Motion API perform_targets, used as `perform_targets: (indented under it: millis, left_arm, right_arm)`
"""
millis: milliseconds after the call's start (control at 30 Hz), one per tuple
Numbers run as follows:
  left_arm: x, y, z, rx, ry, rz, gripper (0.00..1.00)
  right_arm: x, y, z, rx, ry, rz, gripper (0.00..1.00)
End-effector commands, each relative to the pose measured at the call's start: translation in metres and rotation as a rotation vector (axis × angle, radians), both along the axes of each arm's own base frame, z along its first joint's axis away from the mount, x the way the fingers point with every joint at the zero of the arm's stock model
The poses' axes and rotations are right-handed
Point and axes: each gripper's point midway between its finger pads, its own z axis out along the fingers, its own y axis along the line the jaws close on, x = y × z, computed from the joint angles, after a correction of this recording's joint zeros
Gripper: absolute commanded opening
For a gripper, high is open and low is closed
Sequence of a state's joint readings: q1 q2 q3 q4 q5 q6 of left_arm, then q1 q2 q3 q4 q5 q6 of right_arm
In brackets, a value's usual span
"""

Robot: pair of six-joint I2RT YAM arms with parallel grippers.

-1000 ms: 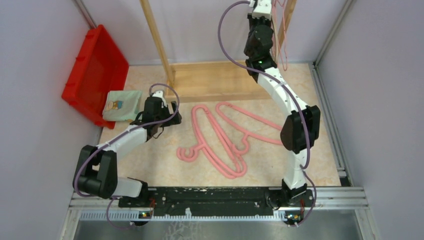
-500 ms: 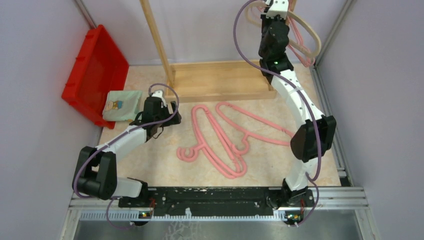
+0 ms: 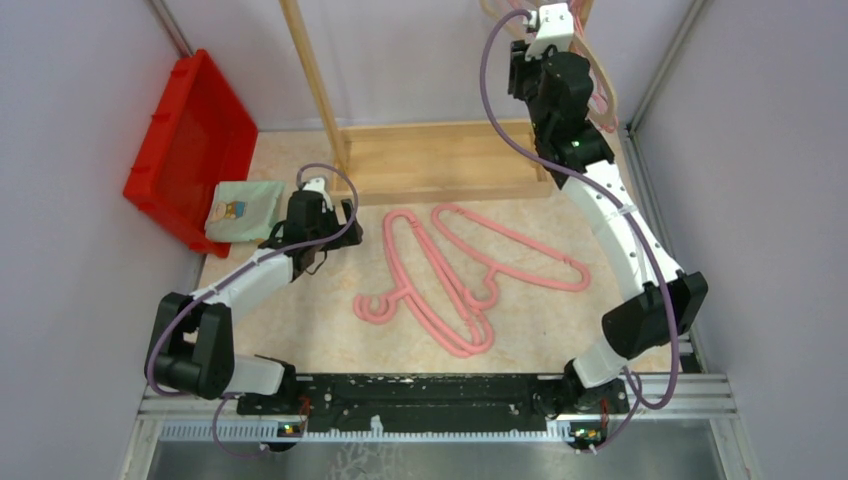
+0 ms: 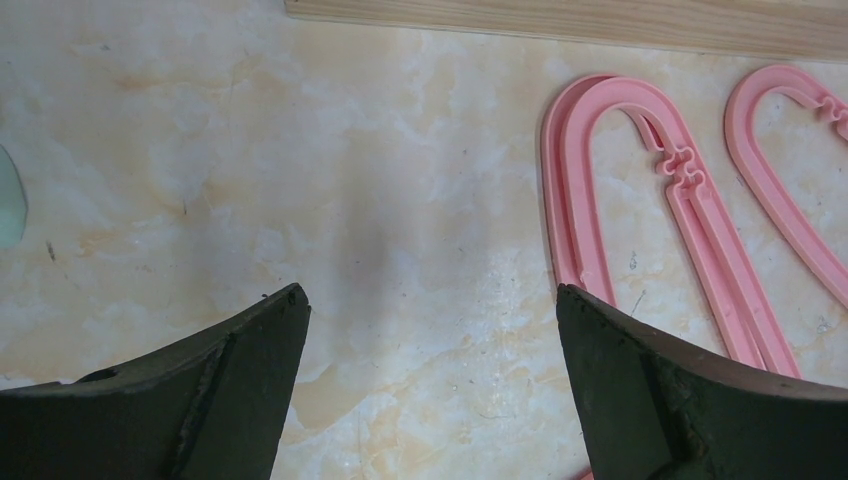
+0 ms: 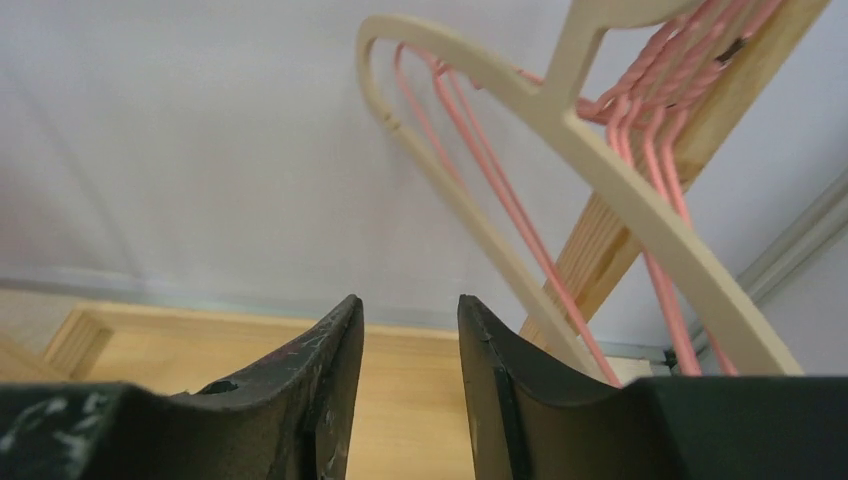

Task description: Organize the hangers

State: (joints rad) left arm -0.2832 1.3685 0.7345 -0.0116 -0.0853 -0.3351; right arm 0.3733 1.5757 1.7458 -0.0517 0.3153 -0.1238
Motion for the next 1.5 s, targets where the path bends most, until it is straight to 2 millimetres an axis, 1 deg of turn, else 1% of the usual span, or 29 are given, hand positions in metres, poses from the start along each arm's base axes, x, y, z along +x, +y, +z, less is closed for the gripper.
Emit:
perform_targets:
  millis: [0,33,100,167,200,267,333,367,433,467,533,633,767,867,933,1000,1067,1167,1267,1333,1400,1467]
  left_arm:
    - [-0.001,0.003,0.009,-0.001,-0.028,0.004,0.99]
    - [-0.002,0.004,0.008,-0.001,-0.027,0.005,0.99]
    - [-0.004,0.005,0.006,0.002,-0.020,0.006,0.99]
    - [-0.004,0.005,0.005,0.003,-0.015,0.007,0.99]
    - [-0.004,0.004,0.005,0.001,-0.013,0.008,0.99]
    - [-0.003,0.004,0.006,-0.003,-0.016,0.009,0.99]
    - [-0.002,0.003,0.007,-0.006,-0.019,0.009,0.99]
    - [-0.001,0.003,0.008,-0.007,-0.022,0.009,0.99]
    - [0.001,0.002,0.009,-0.008,-0.024,0.008,0.99]
    - [0.001,0.002,0.010,-0.008,-0.023,0.008,0.99]
    - [0.001,0.001,0.010,-0.012,-0.022,0.005,0.99]
    - [-0.001,-0.001,0.008,-0.021,-0.013,-0.004,0.99]
    - [-0.004,-0.003,0.003,-0.032,0.005,-0.006,0.99]
    - [-0.003,-0.005,0.002,-0.047,0.011,-0.005,0.99]
    - [-0.003,-0.006,0.003,-0.049,0.010,-0.006,0.99]
    - [-0.003,-0.006,0.004,-0.046,0.006,-0.009,0.99]
    - [-0.002,-0.004,0.006,-0.038,0.004,-0.008,0.99]
    - [-0.003,-0.003,0.006,-0.028,0.003,-0.007,0.99]
    - [-0.005,-0.005,0.002,-0.037,0.015,-0.013,0.99]
    - [-0.006,-0.005,-0.001,-0.042,0.025,-0.013,0.99]
    - [-0.007,-0.005,-0.004,-0.041,0.032,-0.012,0.99]
    - [-0.005,-0.005,-0.005,-0.037,0.034,-0.013,0.99]
  right_arm:
    - [-0.027,0.025,-0.012,0.000,0.092,0.159,0.42]
    - [-0.031,0.029,-0.017,-0.004,0.117,0.188,0.42]
    - [-0.044,0.047,-0.021,-0.019,0.143,0.281,0.42]
    - [-0.060,0.068,-0.027,-0.062,0.181,0.362,0.43]
    - [-0.069,0.080,-0.034,-0.093,0.212,0.404,0.44]
    - [-0.087,0.101,-0.052,-0.147,0.284,0.470,0.45]
    - [-0.108,0.119,-0.075,-0.178,0.352,0.531,0.46]
    - [-0.119,0.126,-0.086,-0.187,0.383,0.557,0.46]
    - [-0.139,0.132,-0.113,-0.198,0.447,0.588,0.47]
    - [-0.149,0.132,-0.127,-0.199,0.483,0.597,0.47]
    - [-0.164,0.123,-0.155,-0.207,0.561,0.596,0.48]
    - [-0.188,0.101,-0.195,-0.236,0.679,0.563,0.51]
    - [-0.208,0.072,-0.238,-0.279,0.806,0.479,0.54]
    - [-0.218,0.061,-0.272,-0.313,0.890,0.455,0.57]
    - [-0.223,0.056,-0.298,-0.327,0.957,0.447,0.60]
    - [-0.225,0.053,-0.317,-0.331,0.994,0.440,0.60]
    - [-0.224,0.053,-0.330,-0.312,1.010,0.443,0.61]
    - [-0.216,0.042,-0.349,-0.285,1.046,0.412,0.62]
    - [-0.205,0.034,-0.361,-0.302,1.055,0.379,0.63]
    - [-0.199,0.036,-0.366,-0.303,1.056,0.383,0.63]
    - [-0.194,0.040,-0.375,-0.308,1.072,0.391,0.63]
    - [-0.195,0.041,-0.386,-0.321,1.108,0.399,0.63]
